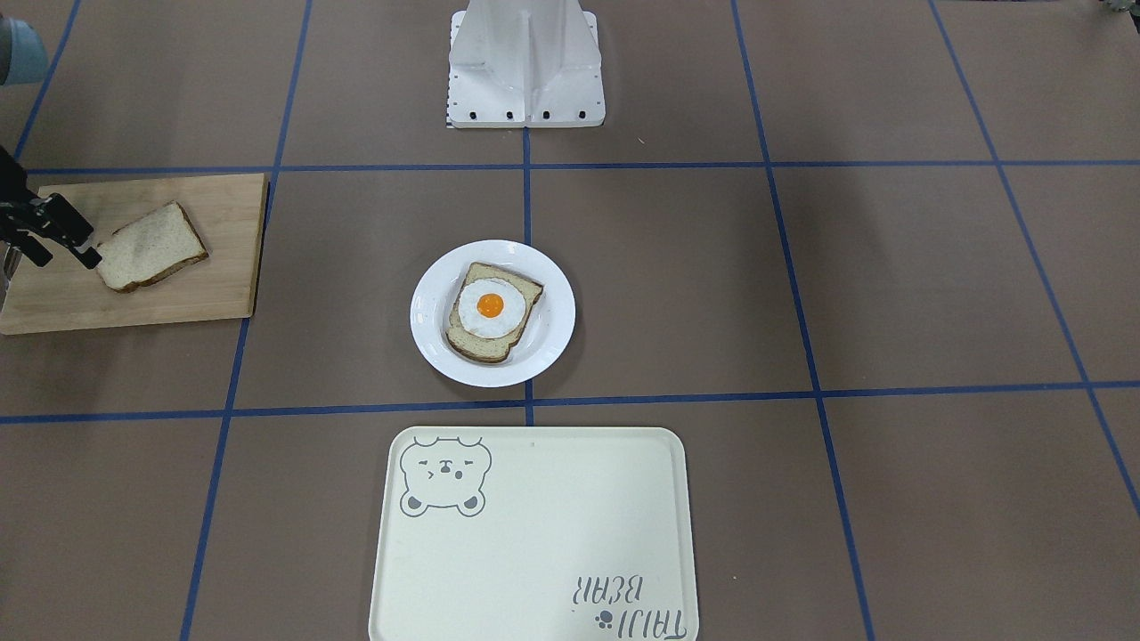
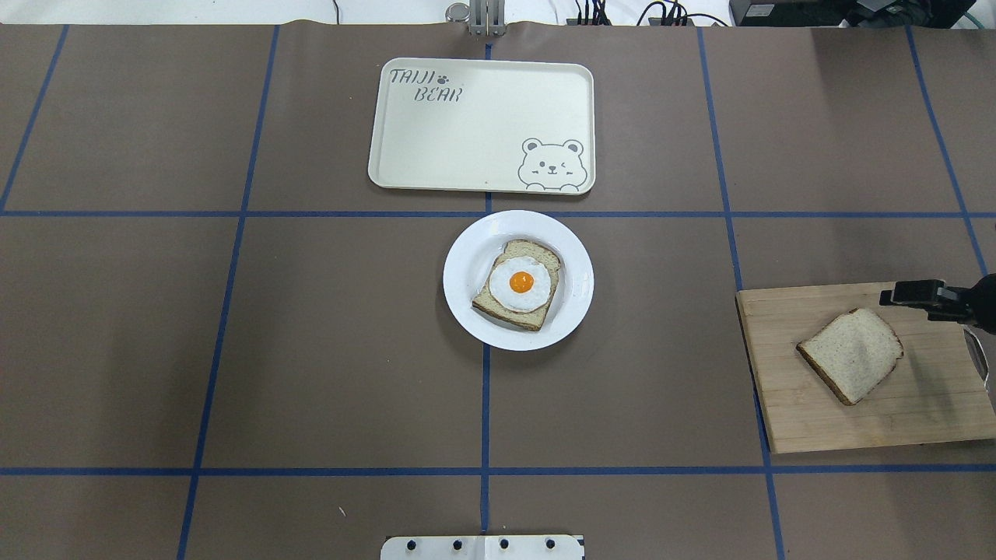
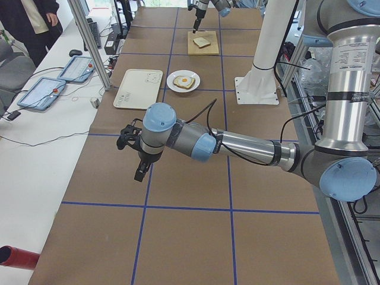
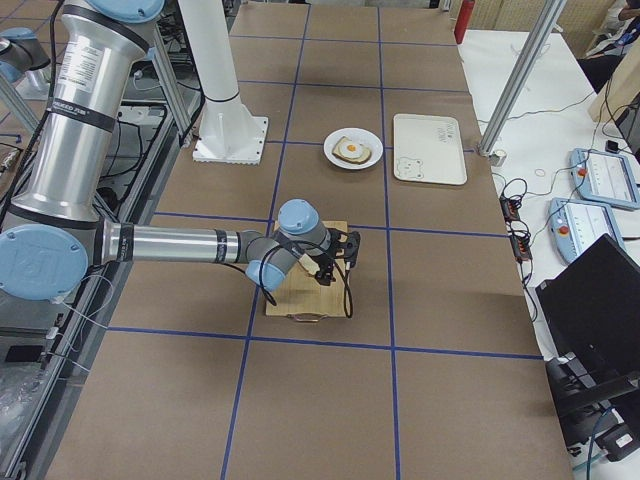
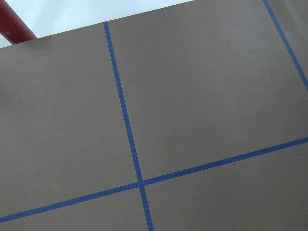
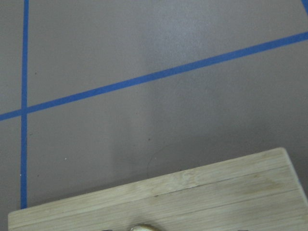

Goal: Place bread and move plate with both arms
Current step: 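Move the right gripper to the bread slice on the wooden board and grasp it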

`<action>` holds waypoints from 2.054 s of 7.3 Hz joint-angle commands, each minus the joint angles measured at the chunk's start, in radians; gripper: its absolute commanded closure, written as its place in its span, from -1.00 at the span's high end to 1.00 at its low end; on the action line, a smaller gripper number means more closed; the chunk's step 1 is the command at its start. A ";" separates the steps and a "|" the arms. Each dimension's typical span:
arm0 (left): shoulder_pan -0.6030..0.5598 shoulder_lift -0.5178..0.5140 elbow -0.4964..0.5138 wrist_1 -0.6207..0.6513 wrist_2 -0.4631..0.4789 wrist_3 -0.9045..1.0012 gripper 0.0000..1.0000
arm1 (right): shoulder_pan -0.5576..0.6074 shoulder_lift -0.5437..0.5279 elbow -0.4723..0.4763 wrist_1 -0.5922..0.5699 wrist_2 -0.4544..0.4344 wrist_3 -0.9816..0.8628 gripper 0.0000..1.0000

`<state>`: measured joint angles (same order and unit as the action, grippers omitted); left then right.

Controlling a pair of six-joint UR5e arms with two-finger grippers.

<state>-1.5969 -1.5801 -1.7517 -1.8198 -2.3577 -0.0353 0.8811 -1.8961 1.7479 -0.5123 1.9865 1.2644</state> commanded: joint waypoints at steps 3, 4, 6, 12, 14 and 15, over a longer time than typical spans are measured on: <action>0.000 0.009 0.001 -0.007 0.000 0.000 0.96 | -0.138 -0.095 0.002 0.121 -0.110 0.020 0.19; 0.000 0.009 0.001 -0.007 0.000 0.000 0.96 | -0.148 -0.086 0.001 0.115 -0.124 0.020 0.14; 0.000 0.009 0.003 -0.007 0.000 0.002 0.96 | -0.148 -0.078 -0.008 0.112 -0.127 0.018 0.13; 0.000 0.011 0.003 -0.007 0.000 0.002 0.96 | -0.168 -0.055 -0.033 0.107 -0.149 0.018 -0.08; 0.000 0.011 0.005 -0.007 0.000 0.002 0.96 | -0.182 -0.055 -0.030 0.109 -0.164 0.018 -0.46; 0.000 0.011 0.005 -0.007 0.000 0.000 0.96 | -0.186 -0.055 -0.028 0.109 -0.164 0.004 -0.99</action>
<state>-1.5969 -1.5693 -1.7474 -1.8270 -2.3577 -0.0341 0.7017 -1.9513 1.7179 -0.4036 1.8250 1.2790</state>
